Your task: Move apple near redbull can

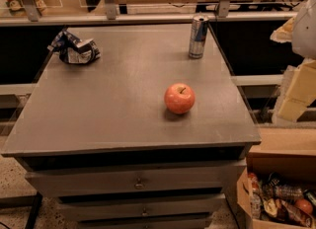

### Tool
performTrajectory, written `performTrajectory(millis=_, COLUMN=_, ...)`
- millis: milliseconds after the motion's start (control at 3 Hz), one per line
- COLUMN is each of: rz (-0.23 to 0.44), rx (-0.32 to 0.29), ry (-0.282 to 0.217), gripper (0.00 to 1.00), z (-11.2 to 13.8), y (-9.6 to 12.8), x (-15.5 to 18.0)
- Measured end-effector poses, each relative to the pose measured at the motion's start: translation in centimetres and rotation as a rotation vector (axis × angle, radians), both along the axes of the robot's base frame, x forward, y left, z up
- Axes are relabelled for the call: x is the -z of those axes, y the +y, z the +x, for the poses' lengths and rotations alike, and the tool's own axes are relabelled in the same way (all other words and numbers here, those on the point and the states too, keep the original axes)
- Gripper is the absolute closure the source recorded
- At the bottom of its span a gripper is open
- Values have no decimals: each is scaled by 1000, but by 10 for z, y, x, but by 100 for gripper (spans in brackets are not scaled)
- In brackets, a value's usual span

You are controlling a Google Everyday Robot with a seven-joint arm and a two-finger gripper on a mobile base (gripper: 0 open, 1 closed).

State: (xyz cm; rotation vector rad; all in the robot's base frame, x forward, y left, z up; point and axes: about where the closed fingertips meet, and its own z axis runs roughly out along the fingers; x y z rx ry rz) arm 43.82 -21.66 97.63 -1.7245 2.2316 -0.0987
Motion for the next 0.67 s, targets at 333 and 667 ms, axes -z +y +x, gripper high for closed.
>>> performTrajectory(millis=333, rz=9, rx=-4, ry=-6, gripper=0, z=3, y=3, x=0)
performTrajectory(millis=667, rz=58, rx=-26, ry=-11, gripper=0, z=18, y=17, x=14)
